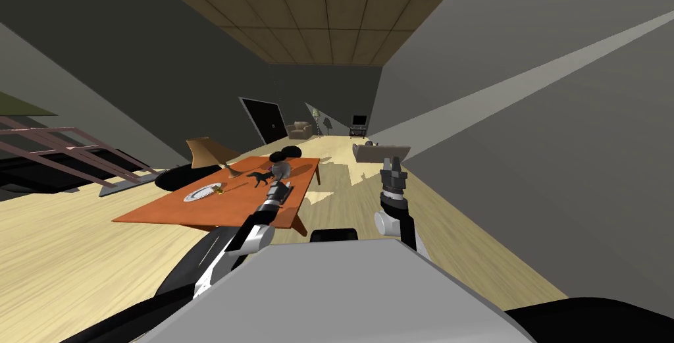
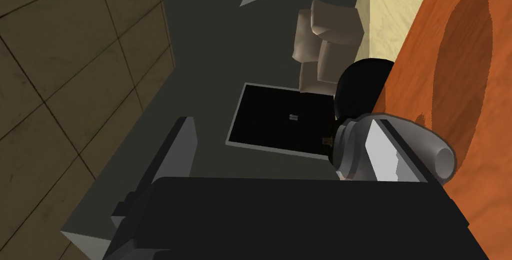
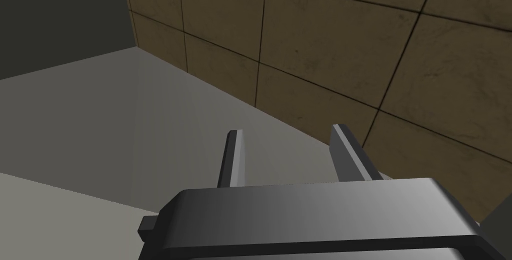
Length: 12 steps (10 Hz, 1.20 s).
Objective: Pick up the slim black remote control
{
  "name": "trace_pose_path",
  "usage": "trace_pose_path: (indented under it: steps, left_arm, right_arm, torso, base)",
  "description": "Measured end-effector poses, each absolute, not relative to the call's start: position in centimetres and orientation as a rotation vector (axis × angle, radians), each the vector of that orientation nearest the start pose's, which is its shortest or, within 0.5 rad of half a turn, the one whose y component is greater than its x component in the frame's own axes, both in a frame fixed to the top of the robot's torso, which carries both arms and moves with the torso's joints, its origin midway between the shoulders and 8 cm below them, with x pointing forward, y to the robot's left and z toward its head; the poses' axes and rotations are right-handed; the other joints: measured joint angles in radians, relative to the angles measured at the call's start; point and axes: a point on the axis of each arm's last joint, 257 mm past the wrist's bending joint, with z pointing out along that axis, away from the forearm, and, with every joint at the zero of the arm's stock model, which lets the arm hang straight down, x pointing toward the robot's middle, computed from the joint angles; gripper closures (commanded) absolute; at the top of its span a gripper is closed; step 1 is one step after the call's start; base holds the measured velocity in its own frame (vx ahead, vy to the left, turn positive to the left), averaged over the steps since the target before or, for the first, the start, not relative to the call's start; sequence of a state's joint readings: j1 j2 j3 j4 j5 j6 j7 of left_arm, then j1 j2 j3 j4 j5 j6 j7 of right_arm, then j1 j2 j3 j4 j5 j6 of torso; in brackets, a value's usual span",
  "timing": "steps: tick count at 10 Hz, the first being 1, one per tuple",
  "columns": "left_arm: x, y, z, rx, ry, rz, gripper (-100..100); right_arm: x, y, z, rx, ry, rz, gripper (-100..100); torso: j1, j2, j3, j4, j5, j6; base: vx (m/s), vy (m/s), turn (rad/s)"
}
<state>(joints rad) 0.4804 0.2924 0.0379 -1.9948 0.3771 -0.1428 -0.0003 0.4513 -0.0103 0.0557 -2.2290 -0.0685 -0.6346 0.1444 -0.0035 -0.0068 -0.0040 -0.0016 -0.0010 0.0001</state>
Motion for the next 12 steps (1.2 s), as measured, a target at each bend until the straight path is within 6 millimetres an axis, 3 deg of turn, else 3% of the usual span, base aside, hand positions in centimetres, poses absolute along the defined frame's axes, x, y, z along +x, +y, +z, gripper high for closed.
trace_pose_path:
  steps: [6,12]
  left_arm:
    - [40.1,38.9,-26.4,-1.483,1.131,-1.146,-100]
    - [37.1,43.3,-34.8,-1.794,1.182,-1.020,-100]
  right_arm:
    - [33.4,-26.3,4.1,0.554,0.519,1.305,0]
    - [33.4,-26.3,4.1,0.554,0.519,1.305,0]
  torso:
    - [0.000,-0.002,-0.001,0.000,0.000,0.000]
    - [0.001,-0.001,-0.001,0.000,0.000,0.000]
  base:
    - [0.120,-0.066,0.023]
    - [0.126,-0.052,0.027]
